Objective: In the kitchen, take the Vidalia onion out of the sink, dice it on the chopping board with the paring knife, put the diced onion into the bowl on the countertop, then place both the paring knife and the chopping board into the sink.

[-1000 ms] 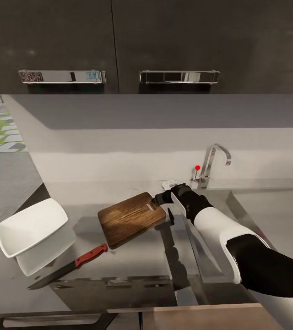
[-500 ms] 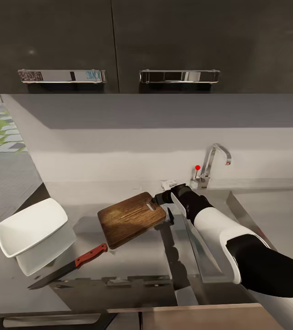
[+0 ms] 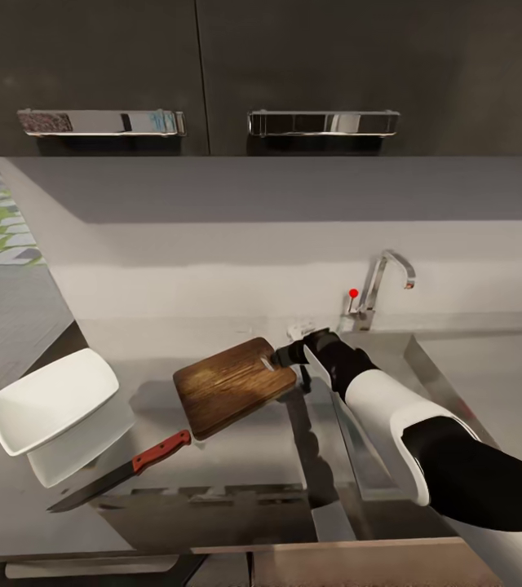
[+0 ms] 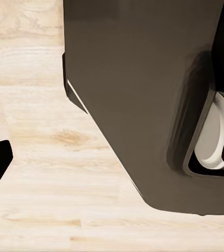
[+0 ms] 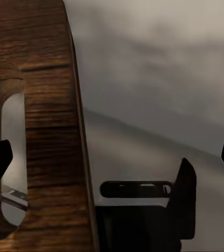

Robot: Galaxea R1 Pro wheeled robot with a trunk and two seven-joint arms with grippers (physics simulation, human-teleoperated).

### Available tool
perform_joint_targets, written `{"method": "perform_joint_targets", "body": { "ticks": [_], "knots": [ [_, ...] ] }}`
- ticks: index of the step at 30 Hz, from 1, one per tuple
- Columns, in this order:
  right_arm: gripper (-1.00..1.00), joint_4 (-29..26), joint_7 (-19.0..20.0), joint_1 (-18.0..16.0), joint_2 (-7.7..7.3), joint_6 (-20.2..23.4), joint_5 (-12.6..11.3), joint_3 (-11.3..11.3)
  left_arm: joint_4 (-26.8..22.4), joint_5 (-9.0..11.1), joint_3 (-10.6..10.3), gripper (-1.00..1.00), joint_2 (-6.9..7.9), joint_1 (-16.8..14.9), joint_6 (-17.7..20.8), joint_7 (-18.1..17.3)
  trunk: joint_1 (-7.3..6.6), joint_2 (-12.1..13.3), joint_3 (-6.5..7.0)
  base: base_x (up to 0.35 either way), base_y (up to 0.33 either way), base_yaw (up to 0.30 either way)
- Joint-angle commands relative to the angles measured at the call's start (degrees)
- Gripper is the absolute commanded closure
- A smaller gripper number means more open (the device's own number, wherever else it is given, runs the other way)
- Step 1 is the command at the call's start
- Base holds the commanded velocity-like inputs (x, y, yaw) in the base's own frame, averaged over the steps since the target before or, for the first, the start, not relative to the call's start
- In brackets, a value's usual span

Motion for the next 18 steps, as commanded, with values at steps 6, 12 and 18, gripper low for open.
{"method": "perform_joint_targets", "body": {
  "ticks": [6,12,18],
  "knots": [
    [-1.00,0.1,0.1,0.0,0.00,0.2,0.1,1.5,0.1,0.4,0.0,-1.00,-0.01,0.0,-0.3,0.0,0.01,0.0,-0.61,0.000,0.000,0.000],
    [-1.00,0.1,0.1,0.0,0.00,0.2,0.1,1.6,0.1,0.4,0.0,-1.00,-0.01,-0.1,-0.2,0.0,0.01,0.0,-1.16,0.000,0.000,0.000],
    [-1.00,0.1,0.1,0.0,0.00,0.2,0.1,1.7,0.1,0.4,0.0,-1.00,-0.01,0.0,-0.2,0.0,0.01,0.0,-1.71,0.000,0.000,0.000]
  ]
}}
